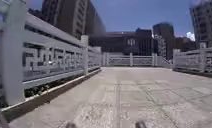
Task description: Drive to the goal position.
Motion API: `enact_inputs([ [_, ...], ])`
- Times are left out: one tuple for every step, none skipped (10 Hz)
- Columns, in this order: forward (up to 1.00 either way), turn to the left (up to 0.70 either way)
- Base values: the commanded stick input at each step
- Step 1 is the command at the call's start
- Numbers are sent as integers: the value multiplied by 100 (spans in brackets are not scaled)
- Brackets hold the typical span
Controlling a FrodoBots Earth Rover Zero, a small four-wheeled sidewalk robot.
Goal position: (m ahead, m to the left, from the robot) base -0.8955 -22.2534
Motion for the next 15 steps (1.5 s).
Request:
enact_inputs([
  [70, 0],
  [70, 0],
  [70, 0],
  [70, 0],
  [70, 0],
  [70, 0],
  [70, 0],
  [47, 0],
  [45, 0],
  [45, 0],
  [45, 0],
  [46, 0],
  [70, 0],
  [70, 0],
  [70, 0],
])
